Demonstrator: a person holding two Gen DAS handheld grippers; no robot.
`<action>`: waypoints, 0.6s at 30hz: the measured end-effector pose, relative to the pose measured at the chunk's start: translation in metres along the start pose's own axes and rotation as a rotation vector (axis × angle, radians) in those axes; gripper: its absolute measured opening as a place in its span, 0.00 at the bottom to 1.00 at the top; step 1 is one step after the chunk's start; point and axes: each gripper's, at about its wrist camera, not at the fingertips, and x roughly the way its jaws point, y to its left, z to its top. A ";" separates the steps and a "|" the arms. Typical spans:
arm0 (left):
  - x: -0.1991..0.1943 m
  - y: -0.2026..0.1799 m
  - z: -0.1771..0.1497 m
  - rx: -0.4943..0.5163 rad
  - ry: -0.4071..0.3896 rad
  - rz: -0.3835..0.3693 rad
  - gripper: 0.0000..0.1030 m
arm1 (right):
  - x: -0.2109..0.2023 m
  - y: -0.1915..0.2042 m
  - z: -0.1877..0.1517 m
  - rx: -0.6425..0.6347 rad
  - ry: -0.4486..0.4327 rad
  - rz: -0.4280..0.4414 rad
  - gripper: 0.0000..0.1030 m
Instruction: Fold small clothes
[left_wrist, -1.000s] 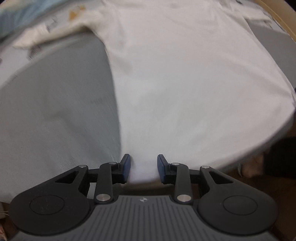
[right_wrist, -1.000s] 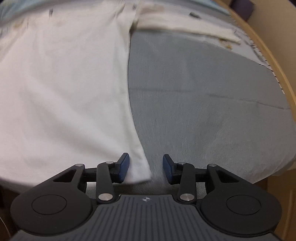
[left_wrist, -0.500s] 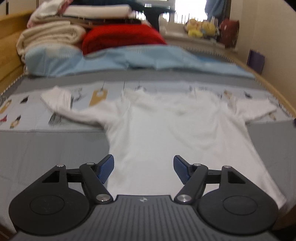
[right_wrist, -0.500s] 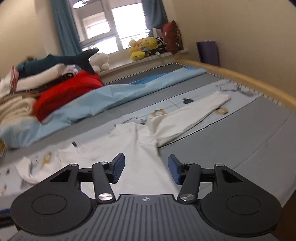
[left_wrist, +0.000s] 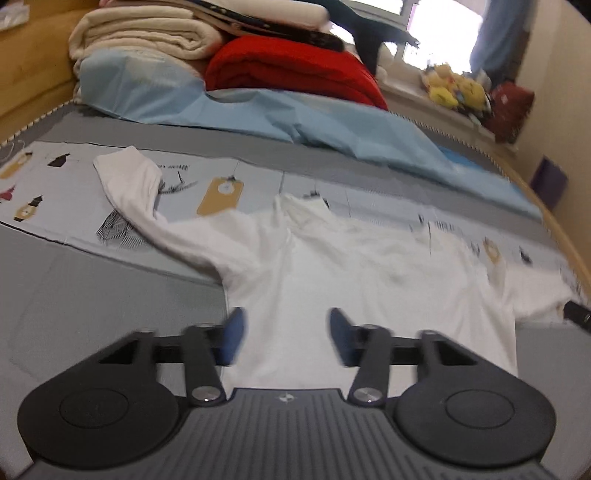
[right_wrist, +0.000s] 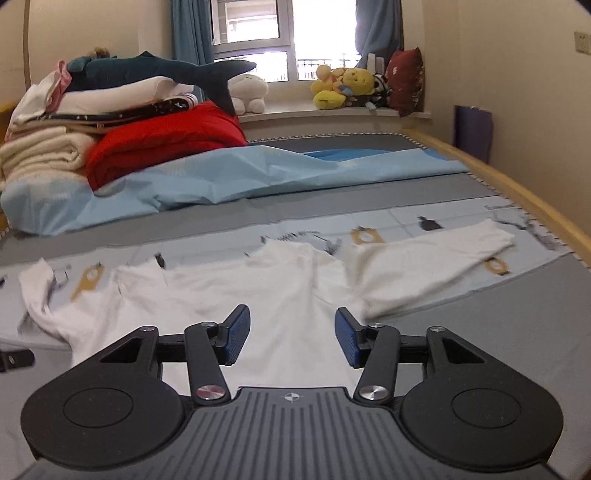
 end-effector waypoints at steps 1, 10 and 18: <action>0.006 0.006 0.009 -0.017 -0.005 -0.002 0.28 | 0.009 0.008 0.007 0.005 -0.001 0.032 0.32; 0.095 0.103 0.079 -0.018 -0.019 0.051 0.19 | 0.071 0.035 0.024 0.000 -0.006 0.169 0.12; 0.202 0.267 0.113 -0.294 -0.053 0.193 0.20 | 0.119 0.035 0.019 0.086 0.132 0.038 0.12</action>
